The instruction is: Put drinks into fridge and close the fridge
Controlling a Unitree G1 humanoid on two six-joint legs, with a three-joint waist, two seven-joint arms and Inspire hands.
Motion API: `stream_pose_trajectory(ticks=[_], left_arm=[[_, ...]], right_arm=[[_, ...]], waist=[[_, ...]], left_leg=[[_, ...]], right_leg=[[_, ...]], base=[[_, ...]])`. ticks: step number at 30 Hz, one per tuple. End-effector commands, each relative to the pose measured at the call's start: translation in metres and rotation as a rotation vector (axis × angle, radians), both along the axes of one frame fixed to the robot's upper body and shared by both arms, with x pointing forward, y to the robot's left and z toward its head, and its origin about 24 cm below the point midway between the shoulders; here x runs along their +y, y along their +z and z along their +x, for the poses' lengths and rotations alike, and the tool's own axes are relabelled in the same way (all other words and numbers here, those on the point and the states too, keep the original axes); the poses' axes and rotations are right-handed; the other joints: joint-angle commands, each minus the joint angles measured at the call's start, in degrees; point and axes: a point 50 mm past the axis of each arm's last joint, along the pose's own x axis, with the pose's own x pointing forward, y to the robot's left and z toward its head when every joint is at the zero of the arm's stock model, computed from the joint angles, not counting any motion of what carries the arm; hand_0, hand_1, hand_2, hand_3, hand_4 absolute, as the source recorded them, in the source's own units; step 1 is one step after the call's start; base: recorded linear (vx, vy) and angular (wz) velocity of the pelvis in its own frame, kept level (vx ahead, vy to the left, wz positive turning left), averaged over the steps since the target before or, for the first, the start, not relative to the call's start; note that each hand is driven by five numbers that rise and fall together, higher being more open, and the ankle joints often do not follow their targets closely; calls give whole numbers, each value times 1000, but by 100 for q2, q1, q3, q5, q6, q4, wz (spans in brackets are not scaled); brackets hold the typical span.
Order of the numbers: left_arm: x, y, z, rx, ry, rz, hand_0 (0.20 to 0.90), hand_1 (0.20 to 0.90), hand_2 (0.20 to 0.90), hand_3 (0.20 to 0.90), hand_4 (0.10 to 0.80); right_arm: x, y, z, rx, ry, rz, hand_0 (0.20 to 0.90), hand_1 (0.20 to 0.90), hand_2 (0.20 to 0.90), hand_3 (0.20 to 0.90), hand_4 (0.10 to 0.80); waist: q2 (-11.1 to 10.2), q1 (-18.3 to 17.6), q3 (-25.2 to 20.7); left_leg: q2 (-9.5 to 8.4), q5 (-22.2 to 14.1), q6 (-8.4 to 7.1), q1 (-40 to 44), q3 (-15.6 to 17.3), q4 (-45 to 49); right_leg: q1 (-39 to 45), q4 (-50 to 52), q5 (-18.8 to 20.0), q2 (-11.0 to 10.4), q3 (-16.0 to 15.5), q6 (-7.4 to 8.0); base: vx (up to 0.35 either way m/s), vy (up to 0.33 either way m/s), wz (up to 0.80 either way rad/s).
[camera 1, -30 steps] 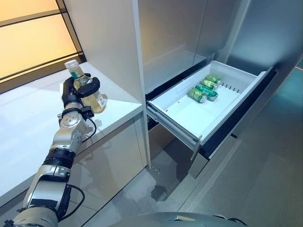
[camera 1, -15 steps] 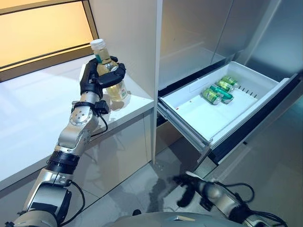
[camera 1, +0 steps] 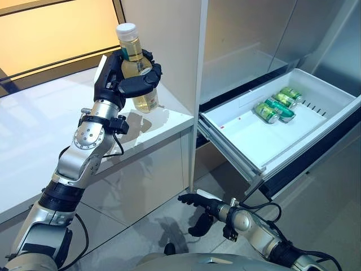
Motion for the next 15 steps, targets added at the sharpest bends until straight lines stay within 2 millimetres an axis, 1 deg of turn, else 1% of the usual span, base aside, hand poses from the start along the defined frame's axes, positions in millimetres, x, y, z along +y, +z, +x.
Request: stream_pose_trajectory(ticks=[1, 2, 3, 4, 7, 10, 12, 15], left_arm=[[-21, 79, -30, -444, -192, -43, 300, 300, 300, 200, 100], [-24, 79, -32, -444, -212, -40, 300, 300, 300, 200, 100], [-24, 79, -33, -446, -220, -38, 300, 300, 300, 200, 100], [-27, 78, -35, -444, -247, -34, 300, 300, 300, 200, 100], [-31, 74, -38, -441, -302, -27, 300, 300, 300, 200, 100], [-32, 68, -41, -427, -352, -15, 300, 300, 300, 200, 100], [-30, 64, -44, -429, -372, -2, 300, 300, 300, 200, 100], [-27, 59, -48, -431, -399, -4, 300, 300, 300, 200, 100]], right_arm=[[44, 60, 22, -165, 201, 204, 900, 900, 900, 900, 800], [46, 69, 25, -173, 228, 226, 900, 900, 900, 900, 800], [48, 73, 26, -178, 246, 235, 900, 900, 900, 900, 800], [50, 88, 29, -191, 292, 261, 900, 900, 900, 900, 800], [51, 118, 37, -244, 375, 290, 900, 900, 900, 900, 800], [49, 153, 43, -271, 450, 355, 900, 900, 900, 900, 800], [45, 170, 46, -274, 472, 400, 900, 900, 900, 900, 800], [38, 190, 47, -277, 490, 465, 900, 900, 900, 900, 800]], waist=[[-105, 2, -292], [-115, 13, -289], [-119, 15, -280], [-136, 21, -281], [-161, 29, -283], [-190, 33, -275], [-205, 37, -282], [-221, 38, -296]], left_leg=[[-282, -631, 116, 203, -119, 13], [-285, -623, 117, 199, -124, 14], [-291, -564, 118, 170, -120, 11], [-297, -556, 118, 161, -132, 14], [-300, -545, 119, 166, -127, 12], [-300, -532, 128, 175, -107, 17], [-299, -529, 134, 180, -95, 13], [-299, -530, 139, 185, -77, 14]], right_leg=[[-172, 139, 109, -211, 132, 497], [-173, 141, 115, -213, 131, 499], [-209, 158, 157, -220, 128, 496], [-223, 168, 162, -222, 133, 496], [-227, 177, 176, -225, 135, 493], [-232, 197, 195, -223, 149, 486], [-234, 198, 205, -223, 155, 481], [-231, 203, 205, -222, 157, 473]], base=[[0, 0, 0], [0, 0, 0], [-58, 6, 1], [-56, 6, 1], [-10, 2, 0], [0, 0, 0], [0, 0, 0], [0, 0, 0]])
